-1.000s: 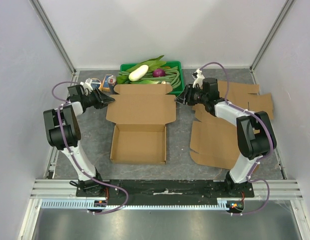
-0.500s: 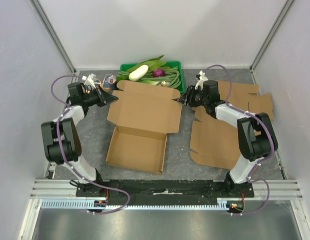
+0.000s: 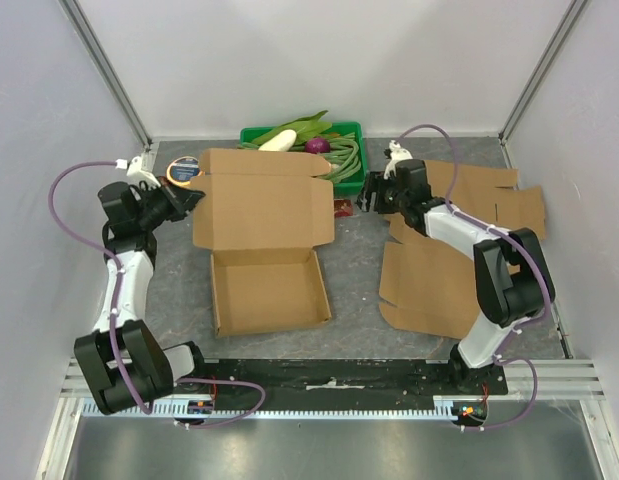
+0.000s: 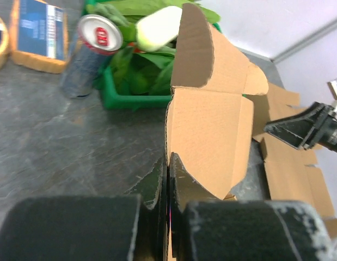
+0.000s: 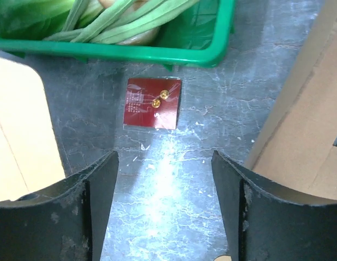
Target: Fold the paper box
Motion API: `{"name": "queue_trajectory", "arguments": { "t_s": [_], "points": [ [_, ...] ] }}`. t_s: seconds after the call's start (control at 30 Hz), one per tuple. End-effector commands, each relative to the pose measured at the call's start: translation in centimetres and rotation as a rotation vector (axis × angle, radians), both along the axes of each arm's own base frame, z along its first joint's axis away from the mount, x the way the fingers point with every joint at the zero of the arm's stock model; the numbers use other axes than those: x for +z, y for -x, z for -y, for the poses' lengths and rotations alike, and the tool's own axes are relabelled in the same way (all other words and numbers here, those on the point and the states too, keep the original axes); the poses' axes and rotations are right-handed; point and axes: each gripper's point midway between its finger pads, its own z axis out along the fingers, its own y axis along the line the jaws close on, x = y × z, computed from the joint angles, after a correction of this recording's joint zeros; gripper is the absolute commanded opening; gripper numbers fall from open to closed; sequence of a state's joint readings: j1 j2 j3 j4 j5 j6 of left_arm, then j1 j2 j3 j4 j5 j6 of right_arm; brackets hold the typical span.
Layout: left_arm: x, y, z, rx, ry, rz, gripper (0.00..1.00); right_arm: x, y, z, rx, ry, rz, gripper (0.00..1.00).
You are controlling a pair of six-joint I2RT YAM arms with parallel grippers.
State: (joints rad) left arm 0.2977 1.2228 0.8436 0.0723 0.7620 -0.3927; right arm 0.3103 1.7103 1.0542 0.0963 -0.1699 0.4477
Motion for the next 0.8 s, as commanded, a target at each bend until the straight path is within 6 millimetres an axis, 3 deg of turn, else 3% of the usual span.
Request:
{"name": "queue_trajectory", "arguments": {
  "t_s": [0.0,0.03,0.07,0.13,0.2,0.23,0.27,0.33,0.4,0.63,0.77],
  "points": [
    [0.2,0.3,-2.9,0.127,-0.086,0.084,0.02,2.3,-2.2,-2.4,0.040,0.147,0.062,0.78],
    [0.4,0.6,-3.1,0.135,-0.088,0.100,0.02,-0.6,-1.5,-2.9,0.059,0.212,-0.028,0.78],
    [0.1,0.7,-3.7,0.151,-0.086,0.101,0.02,0.0,-2.3,-3.6,0.066,0.227,-0.014,0.79],
    [0.4,0.8,-4.4,0.175,-0.094,0.113,0.02,-1.6,-2.3,-4.3,0.072,0.279,-0.027,0.80],
    [0.7,0.8,-5.4,0.207,-0.104,0.112,0.02,-1.6,-2.9,-5.3,0.083,0.310,-0.014,0.85],
    [0.9,1.0,-5.8,0.223,-0.107,0.112,0.02,-3.3,-2.6,-5.5,0.092,0.376,-0.044,0.87],
    [0.9,1.0,-6.4,0.257,-0.116,0.109,0.02,-2.7,-3.3,-6.1,0.090,0.387,-0.030,0.89],
    [0.4,1.5,-7.0,0.290,-0.136,0.081,0.02,-4.2,-3.2,-6.7,0.100,0.427,-0.050,0.92],
    [0.8,1.7,-8.2,0.350,-0.183,0.071,0.02,-4.2,-3.9,-6.3,0.058,0.466,-0.036,0.98],
    [0.8,2.3,-8.8,0.402,-0.201,0.057,0.02,-6.7,-4.4,-6.5,0.034,0.543,-0.075,0.98],
    [1.2,2.4,-8.6,0.402,-0.191,0.080,0.02,-8.1,-3.6,-6.9,0.041,0.540,-0.108,0.98]
  ]
}}
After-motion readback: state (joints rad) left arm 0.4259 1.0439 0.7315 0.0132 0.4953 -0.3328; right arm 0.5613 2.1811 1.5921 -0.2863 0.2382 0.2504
